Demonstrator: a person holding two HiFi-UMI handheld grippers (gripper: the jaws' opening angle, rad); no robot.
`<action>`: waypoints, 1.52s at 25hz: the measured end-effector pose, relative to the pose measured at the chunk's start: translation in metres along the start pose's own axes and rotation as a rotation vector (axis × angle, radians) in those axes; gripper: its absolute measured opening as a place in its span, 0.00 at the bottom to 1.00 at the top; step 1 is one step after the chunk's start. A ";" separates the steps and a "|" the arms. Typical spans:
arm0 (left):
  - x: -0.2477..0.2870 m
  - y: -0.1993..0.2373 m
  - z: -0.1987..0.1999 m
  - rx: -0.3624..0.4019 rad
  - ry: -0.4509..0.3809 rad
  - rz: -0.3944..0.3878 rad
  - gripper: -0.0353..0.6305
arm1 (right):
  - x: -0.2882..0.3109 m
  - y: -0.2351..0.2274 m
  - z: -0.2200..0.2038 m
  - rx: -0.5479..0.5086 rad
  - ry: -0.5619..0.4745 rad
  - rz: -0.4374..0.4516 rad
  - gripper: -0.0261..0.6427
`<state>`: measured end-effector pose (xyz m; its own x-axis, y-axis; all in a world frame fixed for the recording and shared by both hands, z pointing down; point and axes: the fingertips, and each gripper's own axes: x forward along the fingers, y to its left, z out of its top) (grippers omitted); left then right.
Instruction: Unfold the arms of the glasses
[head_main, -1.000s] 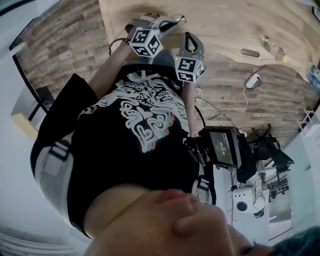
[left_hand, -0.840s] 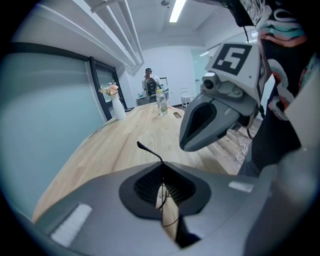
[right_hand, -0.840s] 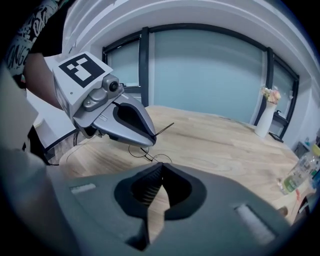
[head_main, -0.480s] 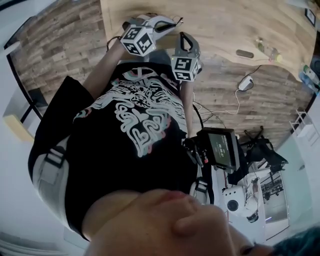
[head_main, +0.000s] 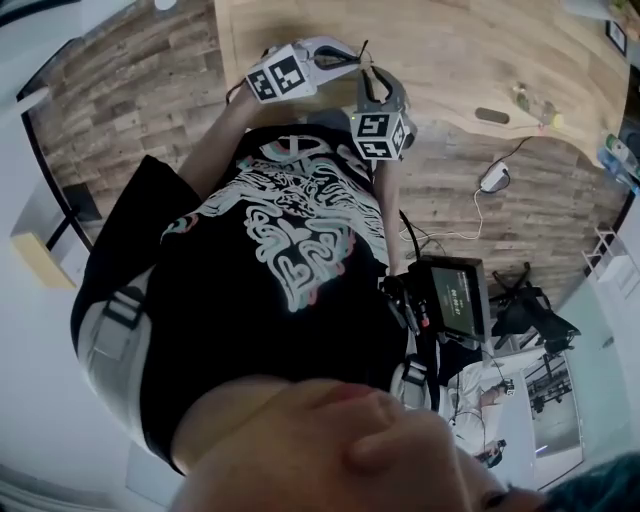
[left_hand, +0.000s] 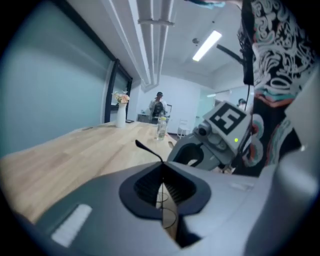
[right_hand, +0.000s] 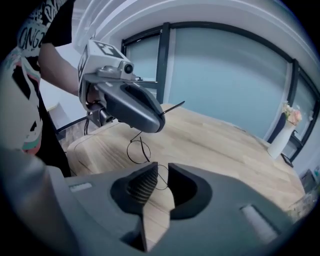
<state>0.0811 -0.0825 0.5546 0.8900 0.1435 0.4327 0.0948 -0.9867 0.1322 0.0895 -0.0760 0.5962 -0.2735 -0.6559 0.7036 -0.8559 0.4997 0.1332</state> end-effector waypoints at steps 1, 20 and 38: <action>-0.003 -0.002 0.000 -0.039 -0.014 -0.019 0.04 | 0.002 0.004 0.000 -0.024 0.012 0.014 0.13; -0.009 -0.005 -0.012 -0.170 -0.023 -0.074 0.05 | 0.036 0.054 -0.011 -0.385 0.134 0.225 0.13; -0.005 -0.011 -0.015 -0.178 -0.008 -0.106 0.04 | 0.046 0.051 -0.015 -0.679 0.172 0.102 0.12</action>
<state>0.0686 -0.0709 0.5644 0.8826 0.2449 0.4013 0.1088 -0.9368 0.3324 0.0399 -0.0718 0.6460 -0.2165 -0.5164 0.8285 -0.3512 0.8330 0.4274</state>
